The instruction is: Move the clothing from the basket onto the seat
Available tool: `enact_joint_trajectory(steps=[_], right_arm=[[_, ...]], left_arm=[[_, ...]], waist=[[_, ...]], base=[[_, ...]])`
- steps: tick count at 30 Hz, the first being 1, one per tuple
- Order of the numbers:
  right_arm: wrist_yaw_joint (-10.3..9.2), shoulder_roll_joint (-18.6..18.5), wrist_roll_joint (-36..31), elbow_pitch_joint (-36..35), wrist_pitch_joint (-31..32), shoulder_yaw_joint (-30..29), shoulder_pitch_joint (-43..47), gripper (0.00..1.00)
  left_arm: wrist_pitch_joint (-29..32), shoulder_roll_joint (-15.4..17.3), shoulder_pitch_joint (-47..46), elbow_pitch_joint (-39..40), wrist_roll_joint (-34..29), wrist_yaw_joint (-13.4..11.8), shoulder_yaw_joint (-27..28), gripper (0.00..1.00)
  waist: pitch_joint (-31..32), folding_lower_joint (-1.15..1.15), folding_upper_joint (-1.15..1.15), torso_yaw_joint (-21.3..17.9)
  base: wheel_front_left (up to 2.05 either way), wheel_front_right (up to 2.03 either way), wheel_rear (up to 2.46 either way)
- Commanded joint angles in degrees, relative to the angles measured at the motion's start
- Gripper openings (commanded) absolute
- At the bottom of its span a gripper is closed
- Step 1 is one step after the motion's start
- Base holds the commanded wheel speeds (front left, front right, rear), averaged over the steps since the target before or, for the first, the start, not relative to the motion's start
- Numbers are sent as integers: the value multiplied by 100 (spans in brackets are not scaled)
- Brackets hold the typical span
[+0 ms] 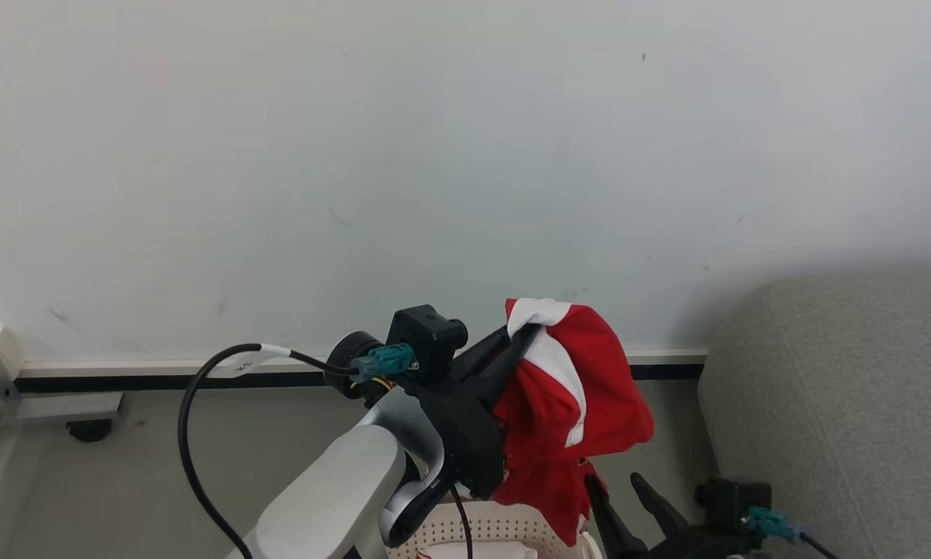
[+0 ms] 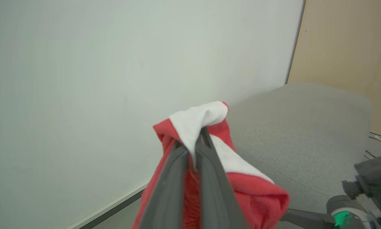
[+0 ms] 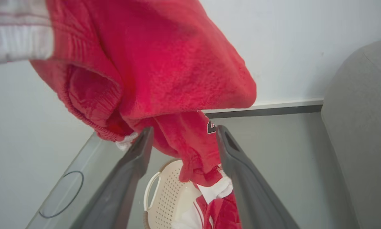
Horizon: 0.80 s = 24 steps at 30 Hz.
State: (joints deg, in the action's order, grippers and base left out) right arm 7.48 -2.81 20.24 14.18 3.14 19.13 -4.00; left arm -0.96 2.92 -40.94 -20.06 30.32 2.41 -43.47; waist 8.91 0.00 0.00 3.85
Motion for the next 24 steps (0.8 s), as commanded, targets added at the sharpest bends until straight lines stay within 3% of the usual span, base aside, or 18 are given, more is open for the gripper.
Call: enact_joint_trajectory(steps=[1, 8, 23, 24], right_arm=[[2, -14, 298, 69, 34, 1, -2, 100], [2, -12, 734, 598, 30, 306, -446, 100], [2, -10, 437, 891, -511, 567, -1084, 100], [2, -11, 409, 897, -553, 545, -1098, 71]], left_arm=[[28, 1, 10, 82, 95, -20, -16, 0], [289, 0, 39, 640, 174, -77, -125, 0], [746, -2, 371, 1552, 544, -86, -520, 0], [757, -1, 379, 1569, 561, -89, -528, 0]], waist=[[-3, 0, 0, -1], [-15, 0, 0, 73], [-29, 0, 0, 160], [-33, 0, 0, 156]], base=[[0, 0, 0], [0, 0, 0], [0, 0, 0], [0, 0, 0]])
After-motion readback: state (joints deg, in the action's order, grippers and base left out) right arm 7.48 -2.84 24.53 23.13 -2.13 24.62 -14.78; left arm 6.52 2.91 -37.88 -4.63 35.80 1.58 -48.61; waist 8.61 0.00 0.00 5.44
